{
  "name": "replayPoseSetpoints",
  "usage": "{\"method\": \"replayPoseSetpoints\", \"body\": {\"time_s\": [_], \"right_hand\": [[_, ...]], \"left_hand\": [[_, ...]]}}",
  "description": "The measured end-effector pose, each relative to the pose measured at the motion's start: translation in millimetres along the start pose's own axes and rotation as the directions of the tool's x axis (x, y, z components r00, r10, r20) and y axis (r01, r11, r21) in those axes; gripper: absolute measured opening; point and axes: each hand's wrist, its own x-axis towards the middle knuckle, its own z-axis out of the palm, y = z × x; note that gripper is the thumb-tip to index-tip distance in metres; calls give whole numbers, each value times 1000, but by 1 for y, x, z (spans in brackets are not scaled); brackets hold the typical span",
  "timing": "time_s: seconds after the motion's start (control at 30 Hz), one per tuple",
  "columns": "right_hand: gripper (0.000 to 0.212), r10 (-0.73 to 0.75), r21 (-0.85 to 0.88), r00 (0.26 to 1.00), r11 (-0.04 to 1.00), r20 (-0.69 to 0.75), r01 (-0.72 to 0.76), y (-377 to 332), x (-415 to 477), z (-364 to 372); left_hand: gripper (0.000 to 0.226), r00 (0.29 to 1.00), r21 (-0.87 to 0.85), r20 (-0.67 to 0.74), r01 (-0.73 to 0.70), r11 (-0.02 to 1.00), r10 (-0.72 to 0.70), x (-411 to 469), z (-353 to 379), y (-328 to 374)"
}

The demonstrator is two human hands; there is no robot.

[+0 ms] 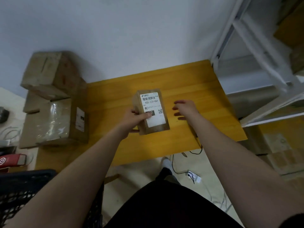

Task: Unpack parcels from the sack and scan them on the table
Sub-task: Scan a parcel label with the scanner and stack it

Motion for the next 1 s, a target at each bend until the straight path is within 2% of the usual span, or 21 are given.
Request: {"method": "replayPoseSetpoints", "body": {"time_s": [0.1,0.2,0.4,0.6,0.83,1.0], "right_hand": [[21,-151,77,982,987,114,143,-16,-78,31],[26,-289,149,955,949,57,279,-11,-152,55],[27,-410,214,910,897,69,388,20,-273,88],[26,-491,242,868,853,75,462,68,-378,119],[27,-543,240,831,828,122,506,160,-484,148],[28,-506,212,841,858,192,468,246,-540,164]], "left_hand": [[60,995,-84,33,-96,992,99,-62,-27,-12],[72,978,-172,74,-181,968,195,-127,-55,-30],[50,962,-373,14,-246,894,271,-237,-96,-83],[17,938,-410,-115,-344,845,327,-328,-119,-147],[25,918,-390,-261,-384,837,300,-444,-115,-253],[23,939,-412,-295,-290,864,175,-519,-95,-339]]}}
